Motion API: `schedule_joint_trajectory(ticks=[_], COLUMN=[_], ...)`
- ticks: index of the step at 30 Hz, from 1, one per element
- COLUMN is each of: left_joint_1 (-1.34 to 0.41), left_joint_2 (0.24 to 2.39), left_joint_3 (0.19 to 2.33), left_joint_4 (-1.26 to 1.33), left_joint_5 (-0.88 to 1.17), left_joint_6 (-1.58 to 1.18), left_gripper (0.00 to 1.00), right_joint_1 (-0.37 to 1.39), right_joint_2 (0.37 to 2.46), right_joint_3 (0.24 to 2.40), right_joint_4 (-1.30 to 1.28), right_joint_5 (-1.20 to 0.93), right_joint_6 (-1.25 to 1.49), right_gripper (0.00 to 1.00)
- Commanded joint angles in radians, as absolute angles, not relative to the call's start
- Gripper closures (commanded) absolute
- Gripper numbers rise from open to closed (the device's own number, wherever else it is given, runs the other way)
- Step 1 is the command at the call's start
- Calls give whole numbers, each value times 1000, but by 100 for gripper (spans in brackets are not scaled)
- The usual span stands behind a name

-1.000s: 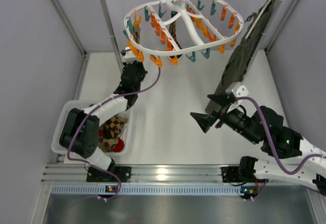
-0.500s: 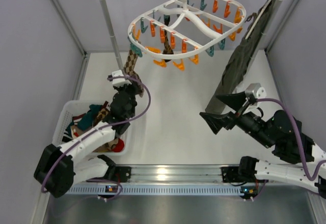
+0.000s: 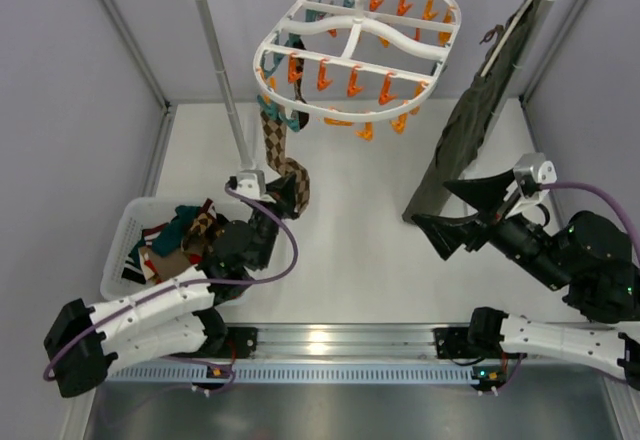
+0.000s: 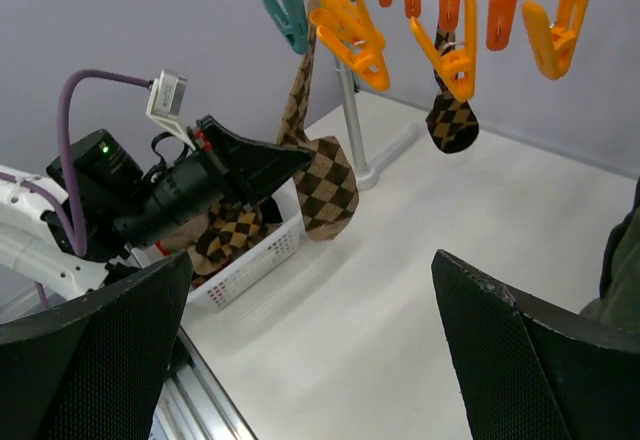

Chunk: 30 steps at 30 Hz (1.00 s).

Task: Remove the socks clipped to the hanger

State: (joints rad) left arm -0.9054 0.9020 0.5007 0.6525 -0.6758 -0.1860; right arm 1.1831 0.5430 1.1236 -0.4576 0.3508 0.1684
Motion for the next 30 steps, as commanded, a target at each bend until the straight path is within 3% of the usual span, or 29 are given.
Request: schedule_joint_trajectory(ticks=[1,18,30], left_joint_1=[-1015,-1400,-1448], left_joint_2=[919,1322,1569], left_joint_3=[508,808,1055], left_joint_4=[739,739,736], left_joint_5=[-713,-1190,-1163], left_joint_6=[-123,58,287], left_gripper=[100,100,100], right_joint_1=[1178,1178,1178], right_joint_2=[603,908,1063], right_joint_3=[1245,1560,1749], right_joint_4=[-546,-693,-781], right_joint_5=[393,462,471], right_joint_6=[170,141,133], right_gripper=[1,1,1])
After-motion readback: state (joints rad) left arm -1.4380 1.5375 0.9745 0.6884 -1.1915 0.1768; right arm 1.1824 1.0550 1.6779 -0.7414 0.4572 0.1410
